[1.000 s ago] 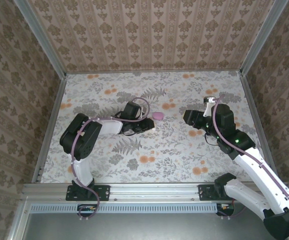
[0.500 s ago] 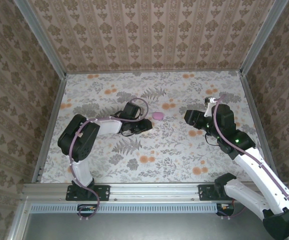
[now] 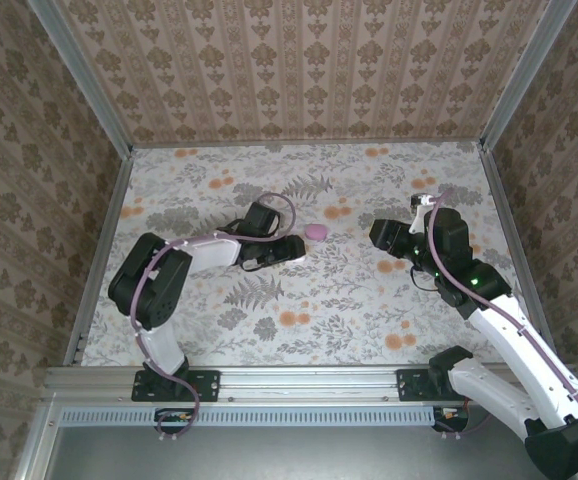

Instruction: Insert wireless bluetooth earbuds into charging case

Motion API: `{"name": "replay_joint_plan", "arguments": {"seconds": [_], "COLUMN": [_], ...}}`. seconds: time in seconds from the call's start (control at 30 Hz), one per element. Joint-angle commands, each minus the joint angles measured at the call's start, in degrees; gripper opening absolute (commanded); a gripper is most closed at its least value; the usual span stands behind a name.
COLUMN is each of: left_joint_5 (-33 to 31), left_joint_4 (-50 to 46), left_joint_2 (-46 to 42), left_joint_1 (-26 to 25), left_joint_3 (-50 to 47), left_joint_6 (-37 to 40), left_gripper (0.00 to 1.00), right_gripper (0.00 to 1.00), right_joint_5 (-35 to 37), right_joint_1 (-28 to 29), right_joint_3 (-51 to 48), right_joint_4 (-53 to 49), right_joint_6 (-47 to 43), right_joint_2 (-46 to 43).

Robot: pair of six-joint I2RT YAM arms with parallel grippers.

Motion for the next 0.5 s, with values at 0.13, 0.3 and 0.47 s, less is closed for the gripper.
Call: {"name": "replay_joint_plan", "arguments": {"seconds": [0.13,0.3,0.47], "left_joint_5": [-8.58,-17.92,-27.43], "left_joint_4": [-5.13,-5.34,-4.17], "left_joint_2": [-8.12,-18.02,-29.68], "left_joint_1": [0.48,0.7,2.69], "left_joint_3": [-1.35,-4.98,-10.47], "left_joint_6": [4.04,6.67,9.36], "left_gripper": [0.69,0.7,0.77], "right_gripper": [0.61,0.75,0.89], "right_joint_5": [0.85,8.78,26.13], "right_joint_1": [-0.62,-0.81,-1.61], "right_joint_3": [-0.7,-0.86,-6.7], "right_joint_4": [-0.3,-0.45,6.13], "right_joint_6": [-1.78,-8.94,-18.77], "right_joint_2": [-0.59,-0.78,0.01]}}
